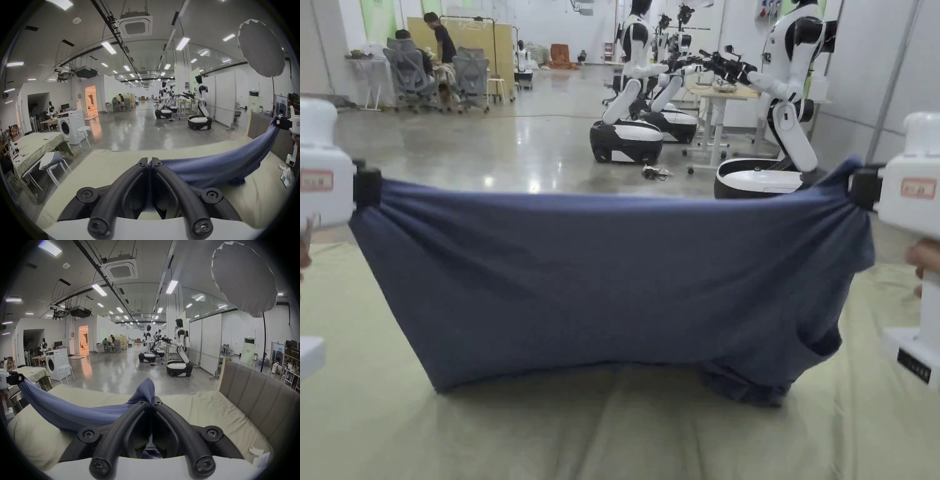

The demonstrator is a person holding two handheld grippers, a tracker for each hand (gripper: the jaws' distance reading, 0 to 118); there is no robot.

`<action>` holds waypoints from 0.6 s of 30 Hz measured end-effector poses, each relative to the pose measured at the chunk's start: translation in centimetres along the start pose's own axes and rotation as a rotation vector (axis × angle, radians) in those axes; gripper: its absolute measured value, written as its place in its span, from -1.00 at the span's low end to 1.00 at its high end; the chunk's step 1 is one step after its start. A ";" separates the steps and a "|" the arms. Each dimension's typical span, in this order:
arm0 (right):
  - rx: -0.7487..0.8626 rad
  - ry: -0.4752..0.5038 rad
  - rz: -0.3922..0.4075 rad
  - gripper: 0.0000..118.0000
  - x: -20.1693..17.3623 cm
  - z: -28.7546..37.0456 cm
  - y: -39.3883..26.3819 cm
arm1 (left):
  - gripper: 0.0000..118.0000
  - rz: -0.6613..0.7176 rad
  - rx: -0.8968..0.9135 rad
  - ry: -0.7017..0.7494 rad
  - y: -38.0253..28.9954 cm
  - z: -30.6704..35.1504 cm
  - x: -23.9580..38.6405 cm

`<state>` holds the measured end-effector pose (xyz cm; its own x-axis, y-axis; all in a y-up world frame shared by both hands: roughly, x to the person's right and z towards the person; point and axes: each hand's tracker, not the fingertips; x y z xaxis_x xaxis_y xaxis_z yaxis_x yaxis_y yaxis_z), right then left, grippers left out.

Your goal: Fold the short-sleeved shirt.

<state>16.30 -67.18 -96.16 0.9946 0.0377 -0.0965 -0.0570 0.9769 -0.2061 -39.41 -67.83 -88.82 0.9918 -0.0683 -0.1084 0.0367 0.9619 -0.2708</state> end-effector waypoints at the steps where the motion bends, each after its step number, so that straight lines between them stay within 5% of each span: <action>1: -0.007 0.003 -0.007 -0.97 0.3 1.0 -1.8 | -0.98 0.009 -0.017 -0.011 -1.6 0.7 0.3; 10: -0.147 0.041 -0.009 -0.97 1.9 13.4 -16.7 | -0.98 0.129 -0.141 -0.064 -16.0 12.8 1.1; 18: -0.235 0.070 -0.014 -0.97 2.3 27.2 -26.7 | -0.98 0.072 -0.211 -0.088 -25.8 25.7 1.5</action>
<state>22.51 -87.41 -64.36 0.9875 0.0018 -0.1574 -0.0698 0.9012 -0.4277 -35.73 -85.90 -57.42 0.9981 0.0309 -0.0538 -0.0523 0.8862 -0.4604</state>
